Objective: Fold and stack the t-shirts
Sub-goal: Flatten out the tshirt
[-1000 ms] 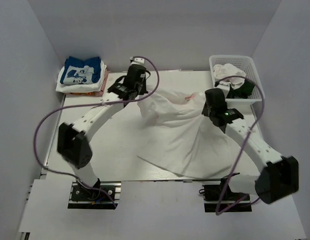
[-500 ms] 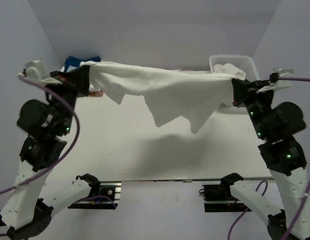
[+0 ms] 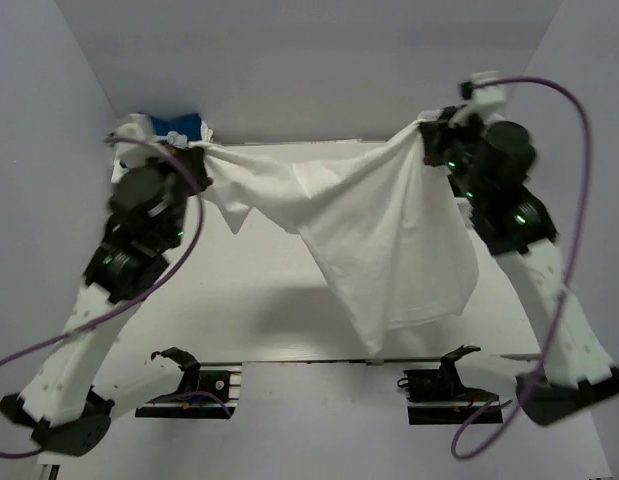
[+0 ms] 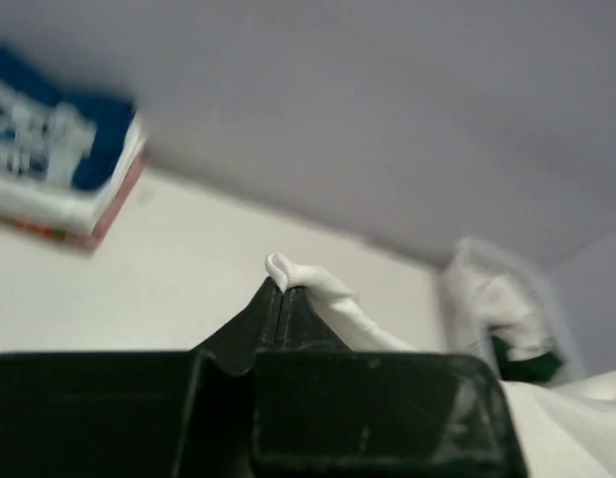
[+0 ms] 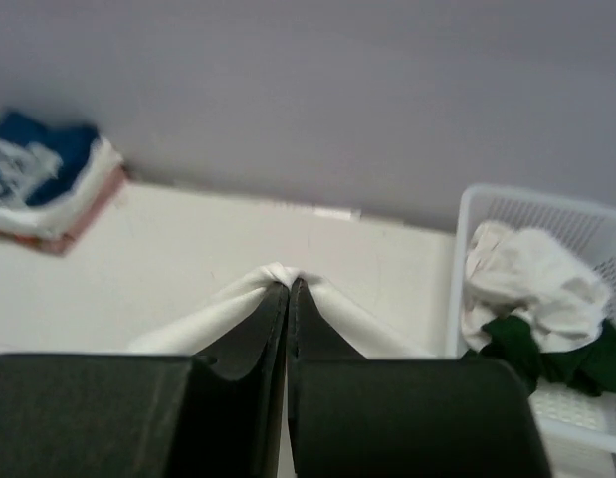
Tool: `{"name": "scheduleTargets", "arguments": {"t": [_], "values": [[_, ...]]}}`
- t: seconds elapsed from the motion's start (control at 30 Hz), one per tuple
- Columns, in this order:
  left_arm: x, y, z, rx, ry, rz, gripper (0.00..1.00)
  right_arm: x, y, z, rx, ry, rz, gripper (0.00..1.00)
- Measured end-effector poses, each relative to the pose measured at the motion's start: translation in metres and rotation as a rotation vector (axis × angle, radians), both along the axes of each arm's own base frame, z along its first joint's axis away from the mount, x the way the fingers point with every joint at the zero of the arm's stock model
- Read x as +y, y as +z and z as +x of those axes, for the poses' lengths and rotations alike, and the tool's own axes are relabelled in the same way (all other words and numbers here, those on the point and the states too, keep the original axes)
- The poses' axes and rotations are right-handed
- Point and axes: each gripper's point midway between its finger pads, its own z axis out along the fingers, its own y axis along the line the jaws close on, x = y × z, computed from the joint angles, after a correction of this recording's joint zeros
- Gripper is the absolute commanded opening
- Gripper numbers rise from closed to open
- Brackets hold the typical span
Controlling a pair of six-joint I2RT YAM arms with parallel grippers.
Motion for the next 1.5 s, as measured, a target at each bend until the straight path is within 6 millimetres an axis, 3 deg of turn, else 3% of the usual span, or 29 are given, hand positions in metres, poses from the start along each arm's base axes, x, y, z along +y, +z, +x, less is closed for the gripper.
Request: {"name": "scheduleTargets", "arguments": {"t": [0.07,0.1,0.17,0.2,0.23,0.27,0.3,0.33,0.37,0.4,0.47,0.57,0.63,0.73,0.87,0.97,1.03,1.17,1.37,1.5], "values": [[-0.015,-0.065,0.037,0.170,0.047,0.049,0.00,0.019,-0.046,0.043,0.106,0.005,-0.052,0.00],[-0.020,-0.099,0.052,0.255,0.068,0.073,0.09,0.030,-0.078,0.067,0.177,0.012,-0.083,0.00],[-0.029,-0.194,0.078,0.480,0.105,0.150,0.31,0.046,-0.144,0.105,0.309,0.024,-0.146,0.00],[-0.029,-0.237,0.084,0.584,0.119,0.184,0.47,0.053,-0.180,0.121,0.379,0.037,-0.183,0.07],[-0.025,-0.286,0.084,0.709,0.135,0.224,0.56,0.059,-0.220,0.136,0.460,0.049,-0.219,0.16],[-0.019,-0.326,0.080,0.818,0.151,0.260,0.66,0.066,-0.253,0.150,0.523,0.063,-0.248,0.33],[-0.009,-0.360,0.072,0.925,0.174,0.292,0.74,0.072,-0.283,0.161,0.586,0.071,-0.274,0.44],[0.000,-0.388,0.061,1.024,0.199,0.319,0.94,0.076,-0.313,0.173,0.657,0.080,-0.305,0.54],[0.009,-0.404,0.052,1.093,0.219,0.343,1.00,0.081,-0.336,0.183,0.702,0.086,-0.321,0.84],[0.017,-0.413,0.043,1.140,0.244,0.344,1.00,0.085,-0.356,0.188,0.742,0.093,-0.331,0.90],[0.027,-0.412,0.034,1.162,0.277,0.323,1.00,0.086,-0.382,0.180,0.815,0.115,-0.354,0.90],[0.030,-0.389,0.036,1.095,0.280,0.263,1.00,0.085,-0.389,0.150,0.859,0.146,-0.344,0.90],[0.030,-0.373,0.042,1.036,0.278,0.218,1.00,0.081,-0.375,0.125,0.849,0.155,-0.319,0.90],[0.034,-0.361,0.049,0.977,0.273,0.163,1.00,0.077,-0.330,0.096,0.756,0.161,-0.254,0.90],[0.051,-0.378,0.053,0.988,0.278,0.116,0.84,0.069,-0.266,0.062,0.599,0.161,-0.136,0.90],[0.056,-0.395,0.058,1.008,0.248,0.094,0.84,0.061,-0.251,0.041,0.550,0.153,-0.069,0.90],[0.050,-0.404,0.064,1.002,0.195,0.080,0.86,0.056,-0.259,0.026,0.566,0.146,-0.043,0.90],[0.036,-0.415,0.080,0.981,0.104,0.064,0.87,0.046,-0.304,-0.012,0.683,0.135,-0.058,0.90],[0.016,-0.447,0.108,1.018,-0.002,0.040,0.79,0.046,-0.348,-0.066,0.845,0.123,-0.169,0.90],[0.005,-0.441,0.124,0.969,-0.053,0.015,0.78,0.034,-0.366,-0.081,0.897,0.059,-0.222,0.90]]}}
